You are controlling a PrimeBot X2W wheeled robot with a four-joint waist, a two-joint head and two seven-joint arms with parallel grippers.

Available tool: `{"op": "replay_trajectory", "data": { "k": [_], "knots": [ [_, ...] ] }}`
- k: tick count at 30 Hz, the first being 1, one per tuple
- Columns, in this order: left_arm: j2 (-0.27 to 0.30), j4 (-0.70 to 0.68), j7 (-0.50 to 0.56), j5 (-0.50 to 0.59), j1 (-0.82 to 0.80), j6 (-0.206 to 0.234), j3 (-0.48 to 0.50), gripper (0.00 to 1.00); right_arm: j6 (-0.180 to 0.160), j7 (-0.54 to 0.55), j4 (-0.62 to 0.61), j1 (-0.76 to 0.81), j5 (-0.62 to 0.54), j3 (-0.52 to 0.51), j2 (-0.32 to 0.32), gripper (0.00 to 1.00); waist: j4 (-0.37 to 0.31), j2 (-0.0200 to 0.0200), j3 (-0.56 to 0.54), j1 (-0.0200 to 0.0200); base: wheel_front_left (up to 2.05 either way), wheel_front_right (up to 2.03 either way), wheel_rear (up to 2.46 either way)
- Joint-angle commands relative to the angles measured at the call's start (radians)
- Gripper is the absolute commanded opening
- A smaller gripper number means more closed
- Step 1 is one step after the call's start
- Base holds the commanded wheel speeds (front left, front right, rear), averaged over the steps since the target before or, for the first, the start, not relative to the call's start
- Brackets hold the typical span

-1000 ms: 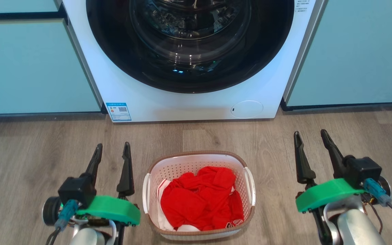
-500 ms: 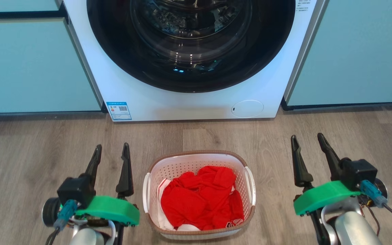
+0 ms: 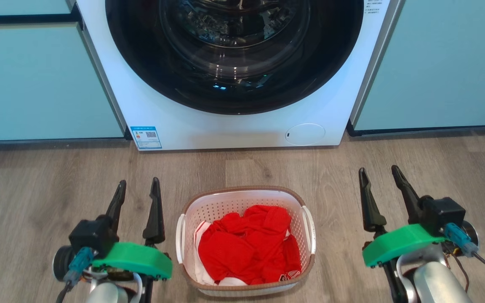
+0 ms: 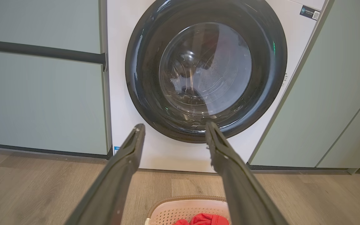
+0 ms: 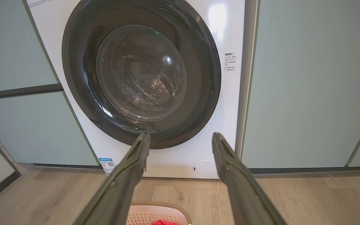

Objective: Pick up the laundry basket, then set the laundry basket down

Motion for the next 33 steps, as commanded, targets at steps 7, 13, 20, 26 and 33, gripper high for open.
{"op": "replay_trajectory", "data": {
  "k": [7,13,20,26,33],
  "knots": [
    [0.000,-0.025,-0.005,-0.011,-0.034,-0.004,0.038,1.00,0.001,-0.012,-0.028,-0.034,0.000,0.027,0.007,1.00,0.000,-0.0001,-0.001,0.0000,0.00,0.00,0.00],
    [0.000,-0.017,-0.005,-0.020,-0.035,-0.010,0.038,1.00,0.001,-0.012,-0.026,-0.035,0.001,0.029,0.007,1.00,0.001,-0.0001,-0.002,0.0000,0.00,0.00,0.00],
    [0.000,0.025,0.000,-0.025,0.001,-0.026,-0.003,0.00,0.000,0.001,0.015,0.001,0.000,0.006,0.000,0.00,0.003,-0.0001,-0.003,0.0000,0.00,0.00,0.00],
    [0.001,0.063,0.010,-0.067,0.018,-0.030,0.000,0.00,0.000,0.009,0.051,0.020,0.044,0.004,-0.002,0.00,0.003,-0.0001,-0.002,0.0000,0.00,0.00,0.00],
    [0.005,0.069,0.028,-0.145,0.010,-0.038,0.014,0.00,0.000,0.025,0.054,0.015,0.127,-0.005,-0.007,0.00,0.002,-0.0001,-0.001,0.0000,0.00,0.00,0.00]
  ]
}}
